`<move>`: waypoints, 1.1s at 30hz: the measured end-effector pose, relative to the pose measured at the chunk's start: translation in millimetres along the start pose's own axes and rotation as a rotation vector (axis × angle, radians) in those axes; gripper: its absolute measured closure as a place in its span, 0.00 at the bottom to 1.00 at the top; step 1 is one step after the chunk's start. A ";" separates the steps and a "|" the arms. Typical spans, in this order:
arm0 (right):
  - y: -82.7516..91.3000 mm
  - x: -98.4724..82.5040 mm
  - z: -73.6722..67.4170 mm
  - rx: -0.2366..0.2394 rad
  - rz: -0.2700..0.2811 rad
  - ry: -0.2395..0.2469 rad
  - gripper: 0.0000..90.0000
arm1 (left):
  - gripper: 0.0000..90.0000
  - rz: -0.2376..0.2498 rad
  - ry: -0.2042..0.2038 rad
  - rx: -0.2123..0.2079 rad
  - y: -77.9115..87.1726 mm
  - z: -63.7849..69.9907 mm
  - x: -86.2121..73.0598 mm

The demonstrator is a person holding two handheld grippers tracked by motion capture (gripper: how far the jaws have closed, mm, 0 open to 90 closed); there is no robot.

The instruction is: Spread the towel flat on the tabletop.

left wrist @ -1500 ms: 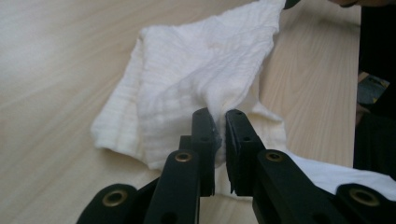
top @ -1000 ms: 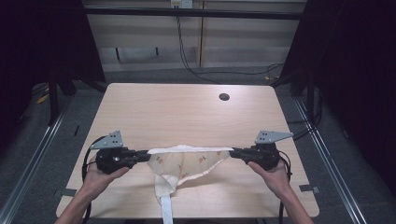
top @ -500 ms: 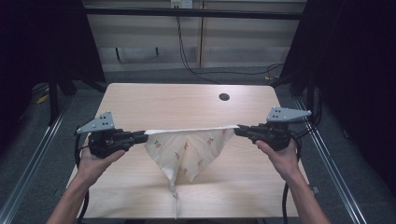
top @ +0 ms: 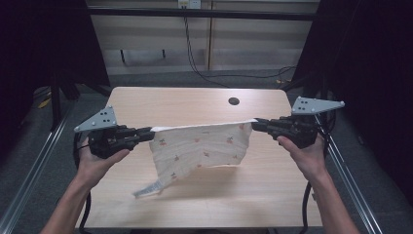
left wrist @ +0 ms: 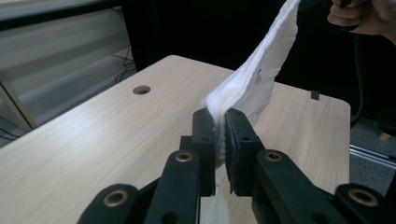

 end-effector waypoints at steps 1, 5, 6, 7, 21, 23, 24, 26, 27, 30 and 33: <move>6.9 1.3 -8.6 -0.006 0.002 0.017 0.96 | 0.93 0.008 -0.012 -0.009 3.7 7.9 4.6; 25.1 5.1 -26.5 0.007 0.024 0.040 0.96 | 0.93 0.019 -0.039 -0.020 12.8 22.0 13.4; 29.8 6.2 -30.8 0.005 0.030 0.048 0.96 | 0.93 0.026 -0.039 -0.020 15.8 25.2 15.5; 34.7 7.0 -35.3 0.001 0.047 0.061 0.96 | 0.93 0.026 -0.041 -0.007 18.9 27.8 17.5; 24.1 -40.7 -22.1 -0.015 0.028 0.006 0.97 | 0.93 -0.080 0.026 -0.033 -23.7 18.6 -24.3; 16.6 -51.3 -13.2 -0.025 -0.001 -0.019 0.97 | 0.93 -0.102 0.046 -0.039 -34.3 13.3 -32.6; 13.5 -55.7 -8.4 -0.030 -0.010 -0.032 0.97 | 0.93 -0.112 0.053 -0.035 -38.2 10.4 -35.4; 8.1 -62.4 0.1 -0.029 -0.022 -0.056 0.97 | 0.93 -0.115 0.060 -0.038 -41.4 8.2 -37.5; 6.4 -64.7 3.7 -0.034 -0.026 -0.064 0.97 | 0.93 -0.128 0.078 -0.031 -46.2 4.3 -41.1; 0.4 -69.7 11.8 -0.044 -0.033 -0.080 0.97 | 0.93 -0.135 0.095 -0.035 -47.4 5.3 -46.6; -6.9 -74.1 15.8 -0.043 -0.054 -0.093 0.97 | 0.93 -0.146 0.082 -0.037 -43.6 11.5 -52.6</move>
Point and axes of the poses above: each handheld gripper's, and its own axes: y roughly backward along the jaws, x roughly out of its top, z roughly to its right, the point moved 4 cm from there along -y, roughly forward along the jaws, and after that the axes turned 3 degrees about -y, right-handed, at the moved point
